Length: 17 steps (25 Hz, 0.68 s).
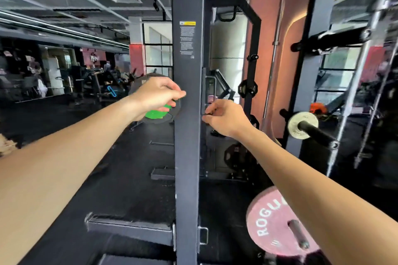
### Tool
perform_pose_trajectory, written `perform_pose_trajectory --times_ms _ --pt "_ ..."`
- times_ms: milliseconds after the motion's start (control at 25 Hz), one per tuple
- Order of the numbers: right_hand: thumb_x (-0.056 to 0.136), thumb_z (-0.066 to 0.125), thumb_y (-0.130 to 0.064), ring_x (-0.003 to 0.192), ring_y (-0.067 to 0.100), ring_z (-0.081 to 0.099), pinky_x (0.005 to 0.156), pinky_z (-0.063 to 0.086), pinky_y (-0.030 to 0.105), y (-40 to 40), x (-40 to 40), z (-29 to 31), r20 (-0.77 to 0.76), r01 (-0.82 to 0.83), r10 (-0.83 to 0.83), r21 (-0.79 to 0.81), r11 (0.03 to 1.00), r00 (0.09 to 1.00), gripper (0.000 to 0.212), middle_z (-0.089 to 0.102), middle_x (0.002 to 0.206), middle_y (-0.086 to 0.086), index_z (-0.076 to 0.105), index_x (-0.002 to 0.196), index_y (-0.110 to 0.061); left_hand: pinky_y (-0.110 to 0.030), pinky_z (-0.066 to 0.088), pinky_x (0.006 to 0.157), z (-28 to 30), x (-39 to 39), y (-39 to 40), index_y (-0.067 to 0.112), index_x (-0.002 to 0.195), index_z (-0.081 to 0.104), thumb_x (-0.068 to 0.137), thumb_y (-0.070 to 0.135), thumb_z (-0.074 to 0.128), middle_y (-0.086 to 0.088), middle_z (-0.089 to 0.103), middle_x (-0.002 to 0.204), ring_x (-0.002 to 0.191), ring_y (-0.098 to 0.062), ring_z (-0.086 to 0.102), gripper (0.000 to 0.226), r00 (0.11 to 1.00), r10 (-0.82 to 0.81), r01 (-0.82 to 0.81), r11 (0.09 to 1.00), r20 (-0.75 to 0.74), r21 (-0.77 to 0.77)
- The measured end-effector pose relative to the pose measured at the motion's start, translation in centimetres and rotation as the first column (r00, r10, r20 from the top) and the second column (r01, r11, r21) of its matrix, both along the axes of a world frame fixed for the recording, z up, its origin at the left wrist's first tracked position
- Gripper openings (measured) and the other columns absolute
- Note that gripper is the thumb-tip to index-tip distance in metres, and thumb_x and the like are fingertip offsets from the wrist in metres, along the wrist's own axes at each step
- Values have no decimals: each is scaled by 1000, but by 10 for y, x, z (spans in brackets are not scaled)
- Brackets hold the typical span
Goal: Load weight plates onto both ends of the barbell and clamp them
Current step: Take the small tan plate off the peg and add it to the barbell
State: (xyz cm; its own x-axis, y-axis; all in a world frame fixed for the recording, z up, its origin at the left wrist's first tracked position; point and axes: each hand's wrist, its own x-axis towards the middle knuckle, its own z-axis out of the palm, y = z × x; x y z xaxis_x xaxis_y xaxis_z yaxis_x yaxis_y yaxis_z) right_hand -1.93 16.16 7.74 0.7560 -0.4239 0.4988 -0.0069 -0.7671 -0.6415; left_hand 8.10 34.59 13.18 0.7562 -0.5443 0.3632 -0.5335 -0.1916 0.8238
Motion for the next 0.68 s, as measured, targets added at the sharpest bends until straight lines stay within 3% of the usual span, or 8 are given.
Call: perform_pose_trajectory --times_ms 160,320,400,520,680 --pt "84 74 -29 94 17 69 84 50 23 -54 -64 7 -45 109 -110 -9 994 993 5 75 97 -1 73 87 -24 -38 58 84 -9 -41 -68 21 91 67 90 29 74 -1 70 91 82 -16 68 11 993 -118 118 991 -10 56" --pt "83 73 -32 92 20 69 80 52 23 -128 -108 6 -57 226 -229 -53 973 972 15 76 93 -2 65 70 -35 -36 59 83 -18 -72 -154 21 91 68 90 31 74 4 71 94 85 -14 70 12 974 -224 224 967 -15 118" --pt "83 70 -32 89 18 68 75 52 18 -165 -117 1 -88 251 -257 -72 965 962 7 75 91 -5 71 77 -32 -36 60 85 -24 -79 -196 20 94 68 91 32 73 0 74 101 89 -15 70 13 967 -255 256 955 -24 151" --pt "80 66 -34 90 19 70 84 57 32 -241 -122 -9 -81 281 -285 -56 958 955 15 77 90 -5 77 88 -26 -35 61 83 -38 -81 -276 18 97 69 91 32 72 -4 72 109 92 -16 71 16 962 -270 272 947 -37 172" --pt "82 71 -26 95 21 68 77 49 25 -355 -111 -28 -124 297 -294 0 955 948 13 73 91 -4 77 92 -21 -37 61 86 -65 -75 -386 19 103 69 90 31 74 -4 72 109 97 -16 70 19 961 -248 267 946 -120 186"
